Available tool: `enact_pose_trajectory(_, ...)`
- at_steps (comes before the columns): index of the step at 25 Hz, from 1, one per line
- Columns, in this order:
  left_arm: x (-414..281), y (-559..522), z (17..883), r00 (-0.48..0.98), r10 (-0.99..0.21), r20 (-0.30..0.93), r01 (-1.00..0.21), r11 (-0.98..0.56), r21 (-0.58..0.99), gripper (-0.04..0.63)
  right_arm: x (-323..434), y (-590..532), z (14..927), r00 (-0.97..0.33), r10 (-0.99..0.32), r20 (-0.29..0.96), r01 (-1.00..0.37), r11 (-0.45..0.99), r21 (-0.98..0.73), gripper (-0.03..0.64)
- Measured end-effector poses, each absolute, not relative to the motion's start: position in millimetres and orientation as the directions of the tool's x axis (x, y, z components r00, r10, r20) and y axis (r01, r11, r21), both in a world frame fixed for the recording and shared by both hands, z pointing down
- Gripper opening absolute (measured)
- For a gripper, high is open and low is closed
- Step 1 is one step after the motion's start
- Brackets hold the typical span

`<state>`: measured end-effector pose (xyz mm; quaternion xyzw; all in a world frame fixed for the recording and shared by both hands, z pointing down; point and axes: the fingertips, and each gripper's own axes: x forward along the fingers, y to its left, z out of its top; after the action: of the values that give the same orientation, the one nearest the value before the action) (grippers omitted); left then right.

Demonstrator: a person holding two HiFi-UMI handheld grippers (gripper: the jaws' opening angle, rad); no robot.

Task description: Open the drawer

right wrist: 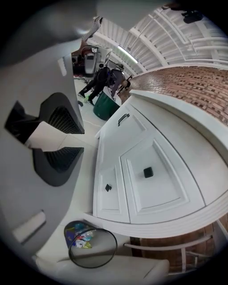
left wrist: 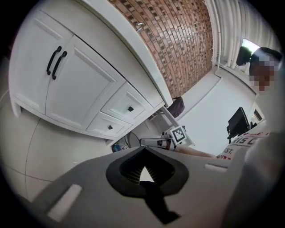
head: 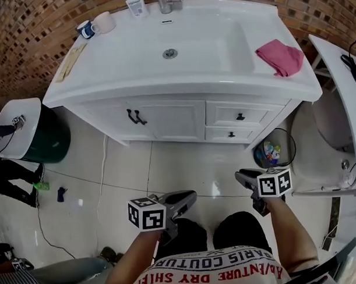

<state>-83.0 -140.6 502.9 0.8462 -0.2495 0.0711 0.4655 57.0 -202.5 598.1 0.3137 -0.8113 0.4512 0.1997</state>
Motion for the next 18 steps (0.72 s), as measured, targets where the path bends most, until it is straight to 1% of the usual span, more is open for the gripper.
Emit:
enact_pose_trajectory(4,-90,-154,554,0.867,-0.365,0.338,-0.485,-0.467,0.739,-0.015,57,-243,664,-0.694,-0.359,0.624,-0.717,0.415,-0.559,0.111)
enact_pose_trajectory(6,-95,-158,578,0.866,-0.377,0.329,-0.486,-0.475,0.734,-0.015,57,-262,695,-0.673,-0.381,0.634,-0.737,0.418,-0.531,0.135)
enact_pose_trajectory(9,-103,-163,611,0.861,-0.397,0.318,-0.489,-0.478,0.729,-0.015,62,-291,736,-0.620,-0.436,0.652,-0.783,0.393,-0.482,0.191)
enact_pose_trajectory(14,-114,-163,650,0.859,-0.412,0.303,-0.486,-0.472,0.735,-0.015,79,-338,775,-0.499,-0.571,0.652,-0.867,0.338,-0.367,0.230)
enact_pose_trajectory(18,-124,-157,665,0.845,-0.425,0.326,-0.515,-0.477,0.712,-0.015,76,-362,796,-0.433,-0.620,0.654,-0.899,0.349,-0.265,0.262)
